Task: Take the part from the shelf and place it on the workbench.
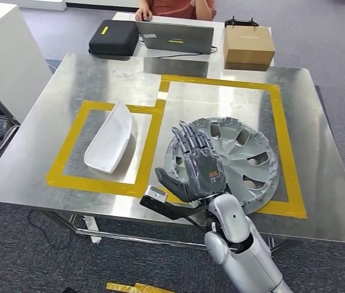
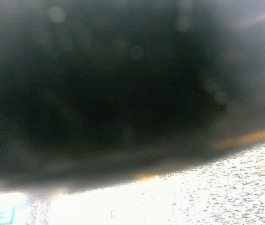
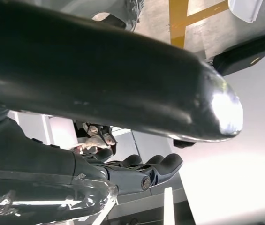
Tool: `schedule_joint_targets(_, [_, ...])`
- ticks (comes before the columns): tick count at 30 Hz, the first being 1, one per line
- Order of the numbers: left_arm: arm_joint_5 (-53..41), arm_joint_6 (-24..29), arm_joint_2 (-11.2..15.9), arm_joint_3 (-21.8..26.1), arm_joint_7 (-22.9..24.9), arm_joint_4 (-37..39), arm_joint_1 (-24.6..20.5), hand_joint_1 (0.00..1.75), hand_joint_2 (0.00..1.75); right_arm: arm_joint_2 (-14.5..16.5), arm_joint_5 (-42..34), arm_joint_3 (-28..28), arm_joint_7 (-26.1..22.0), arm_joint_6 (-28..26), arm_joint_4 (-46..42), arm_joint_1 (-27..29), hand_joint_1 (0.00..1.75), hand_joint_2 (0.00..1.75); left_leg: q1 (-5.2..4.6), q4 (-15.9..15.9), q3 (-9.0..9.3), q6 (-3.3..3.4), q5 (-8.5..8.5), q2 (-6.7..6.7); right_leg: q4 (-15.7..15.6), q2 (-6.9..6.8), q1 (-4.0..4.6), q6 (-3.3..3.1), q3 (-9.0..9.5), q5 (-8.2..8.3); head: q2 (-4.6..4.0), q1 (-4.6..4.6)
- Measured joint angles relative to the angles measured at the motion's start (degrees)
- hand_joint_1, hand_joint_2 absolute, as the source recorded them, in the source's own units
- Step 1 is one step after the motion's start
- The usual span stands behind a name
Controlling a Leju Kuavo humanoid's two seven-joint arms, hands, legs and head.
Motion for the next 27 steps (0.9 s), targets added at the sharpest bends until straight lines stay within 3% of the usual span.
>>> schedule_joint_targets(1, [0.00,-0.01,-0.03,0.00,0.03,0.02,-0.03,0.00,0.00,-0.01,0.39,0.16,0.13,-0.21,0.22,0.01,0.00,0.00,0.07,0.07,0.04,-0.18,-0.03,-0.59,-3.08,0.32,-0.12,0.02,1.48,2.02,0.00,0.00])
schedule_joint_targets(3, [0.00,-0.01,-0.10,-0.01,0.05,0.03,-0.19,0.00,0.00,-0.01,0.96,0.43,0.26,-0.62,0.58,-0.05,0.00,0.00,0.16,0.38,-0.10,-0.80,-0.16,-1.88,-11.12,2.99,-0.60,-0.03,5.59,5.34,0.00,0.01])
schedule_joint_targets(5, [0.00,-0.01,-0.10,-0.02,0.05,0.04,-0.35,0.00,0.00,-0.01,1.24,0.60,0.31,-0.85,0.91,-0.07,0.00,0.00,0.28,0.63,-0.65,-1.67,0.00,-3.12,-14.95,4.97,-0.81,-0.55,7.70,6.13,0.00,-0.01])
schedule_joint_targets(7, [0.00,-0.01,-0.06,-0.02,0.05,0.04,-0.31,0.00,0.00,0.01,1.37,0.70,0.36,-0.94,1.19,-0.11,0.00,0.00,0.57,0.57,-1.16,-2.54,0.38,-4.37,-15.01,3.94,-0.59,-1.43,7.86,6.18,0.00,-0.03])
schedule_joint_targets(8, [0.00,-0.01,-0.10,-0.02,0.06,0.07,-0.23,0.00,0.00,0.03,1.48,0.77,0.40,-0.98,1.29,-0.18,0.00,0.00,0.61,0.73,-1.32,-2.85,0.33,-3.97,-15.11,3.17,-0.55,-1.88,7.97,6.28,0.00,-0.07])
schedule_joint_targets(10, [0.00,-0.01,-0.15,-0.02,0.07,0.15,-0.27,0.00,0.00,0.08,1.78,0.91,0.42,-1.22,1.40,-0.31,0.00,0.00,0.45,3.50,-2.71,-3.25,-1.31,-0.98,-15.48,1.39,-0.55,-2.79,8.33,6.39,0.00,-0.47])
schedule_joint_targets(12, [0.00,-0.01,-0.15,-0.03,0.07,0.20,-0.50,0.00,0.00,0.07,2.05,0.97,0.48,-1.46,1.61,-0.32,0.00,0.00,0.41,10.46,-6.18,-3.48,-4.66,2.33,-15.56,-0.55,-0.27,-3.34,8.46,6.26,0.00,-0.82])
schedule_joint_targets(14, [0.00,-0.01,-0.17,-0.04,0.07,0.22,-0.51,0.00,0.00,0.06,2.18,0.98,0.54,-1.50,1.87,-0.23,0.00,0.00,0.51,16.26,-9.12,-3.64,-6.50,3.23,-15.54,-2.48,-0.06,-3.47,8.47,6.08,0.00,-0.82])
schedule_joint_targets(15, [0.00,-0.01,-0.18,-0.04,0.07,0.23,-0.41,0.00,0.00,0.07,2.19,0.99,0.57,-1.51,1.97,-0.21,0.00,0.00,0.53,16.41,-9.15,-3.63,-5.92,3.40,-15.54,-3.34,0.01,-3.48,8.50,6.00,0.00,-0.84])
schedule_joint_targets(17, [0.00,-0.01,-0.12,-0.04,0.07,0.23,-0.26,0.00,0.00,0.08,2.25,1.00,0.61,-1.53,2.03,-0.23,0.00,0.00,0.43,10.43,-5.77,-3.30,-2.36,4.51,-15.53,-4.93,0.12,-3.32,8.79,5.75,0.00,-0.83])
schedule_joint_targets(18, [0.00,-0.01,-0.08,-0.04,0.07,0.23,-0.32,0.00,0.00,0.08,2.30,1.00,0.63,-1.54,2.04,-0.27,0.00,0.00,0.10,6.49,-3.55,-3.05,-1.03,5.95,-15.52,-5.62,0.28,-3.12,8.96,5.58,0.00,-0.84])
schedule_joint_targets(20, [0.00,-0.01,-0.02,-0.05,0.06,0.23,-0.52,0.00,0.00,0.08,2.47,1.01,0.72,-1.61,2.06,-0.38,0.00,0.00,-0.45,1.67,-1.01,-2.39,0.00,7.86,-15.47,-6.92,0.65,-2.55,9.25,5.18,0.00,-0.81])
schedule_joint_targets(21, [0.00,-0.01,-0.02,-0.06,0.05,0.24,-0.57,0.00,0.00,0.08,2.56,1.02,0.76,-1.63,2.08,-0.43,0.00,0.00,-0.69,1.18,-0.90,-2.12,-0.27,7.92,-15.51,-7.54,0.79,-2.26,9.37,5.03,0.00,-0.83])
schedule_joint_targets(23, [0.00,-0.02,0.01,-0.07,0.05,0.25,-0.40,0.00,0.00,0.08,2.82,1.04,0.82,-1.69,2.10,-0.51,0.00,0.00,-0.58,0.97,-0.97,-1.56,-0.13,6.36,-15.57,-8.40,0.72,-1.64,9.65,4.65,0.00,-0.84])
schedule_joint_targets(25, [0.00,-0.02,0.01,-0.08,0.06,0.26,-0.29,0.00,0.00,0.09,3.21,1.05,0.85,-1.84,2.10,-0.61,0.00,0.00,-0.28,0.70,-0.78,-0.98,0.04,4.97,-13.37,-5.98,0.48,-1.09,8.78,2.95,0.00,-0.62])
schedule_joint_targets(27, [0.00,-0.03,-0.02,-0.13,0.06,0.26,-0.48,0.00,0.00,0.05,3.56,1.06,0.87,-2.00,2.16,-0.50,0.00,0.00,-0.14,0.62,-0.79,-0.58,0.06,3.57,-6.33,-2.10,0.31,-0.88,5.32,-0.55,0.00,-0.24])
